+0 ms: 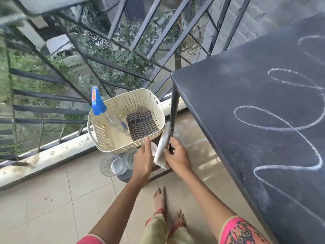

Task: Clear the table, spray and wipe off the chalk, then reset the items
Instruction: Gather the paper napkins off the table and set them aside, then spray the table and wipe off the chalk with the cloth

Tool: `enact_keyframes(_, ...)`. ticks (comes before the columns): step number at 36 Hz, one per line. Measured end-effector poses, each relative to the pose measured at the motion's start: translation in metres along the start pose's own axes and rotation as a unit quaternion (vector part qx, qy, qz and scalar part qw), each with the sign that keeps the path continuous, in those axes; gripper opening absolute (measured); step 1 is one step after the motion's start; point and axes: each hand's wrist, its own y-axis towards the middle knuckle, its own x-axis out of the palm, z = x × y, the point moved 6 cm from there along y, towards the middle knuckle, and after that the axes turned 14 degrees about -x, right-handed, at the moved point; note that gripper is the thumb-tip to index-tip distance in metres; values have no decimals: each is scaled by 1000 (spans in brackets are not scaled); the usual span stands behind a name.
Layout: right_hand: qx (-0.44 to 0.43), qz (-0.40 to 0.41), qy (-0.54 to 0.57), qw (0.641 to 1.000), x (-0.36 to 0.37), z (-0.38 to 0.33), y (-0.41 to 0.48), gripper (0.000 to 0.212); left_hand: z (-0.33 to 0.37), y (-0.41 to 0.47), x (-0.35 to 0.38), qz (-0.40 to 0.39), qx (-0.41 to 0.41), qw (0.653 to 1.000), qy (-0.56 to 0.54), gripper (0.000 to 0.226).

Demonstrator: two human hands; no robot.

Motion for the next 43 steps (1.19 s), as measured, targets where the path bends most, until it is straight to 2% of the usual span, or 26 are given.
enact_keyframes(2, -35, 1, -16, 999, -6, -23, -3, 49, 13, -12, -12, 21, 51, 998, 18, 53)
enact_keyframes(6, -123, 10, -54, 991, -13, -75, -1, 48, 39, -33, -40, 75, 118, 990, -4, 33)
enact_keyframes(10, -169, -8, -88, 982, -3, -116, 8, 44, 56, -42, -77, 135, 170, 975, -34, 42)
enact_keyframes(14, -145, -31, -110, 983, 17, -124, 34, 45, 61, -26, -106, 200, 163, 965, -52, 53)
enact_keyframes(20, -77, -90, -166, 979, 66, -100, 98, 50, 67, 46, -126, 181, 125, 975, -26, 87)
enact_keyframes(22, -37, -108, -166, 980, 83, -83, 121, 51, 72, 76, -131, 174, 115, 978, -16, 92)
enact_keyframes(26, 24, -128, -177, 976, 106, -54, 159, 60, 87, 114, -137, 175, 146, 973, 31, 95)
enact_keyframes(27, 25, -128, -184, 974, 106, -50, 164, 60, 93, 113, -137, 180, 168, 968, 40, 92)
enact_keyframes(30, 37, -127, -214, 968, 116, -30, 189, 58, 111, 119, -134, 192, 256, 945, 69, 62)
enact_keyframes(32, 49, -121, -214, 968, 117, -22, 197, 57, 117, 115, -133, 195, 285, 936, 65, 51)
enact_keyframes(35, 82, -102, -226, 965, 121, -9, 205, 66, 116, 122, -133, 199, 272, 940, 48, 30)
enact_keyframes(38, 122, -74, -255, 956, 121, -1, 210, 73, 112, 129, -132, 207, 246, 944, 68, 19)
enact_keyframes(43, 139, -81, -276, 948, 123, 3, 214, 50, 114, 129, -127, 209, 226, 947, 87, 25)
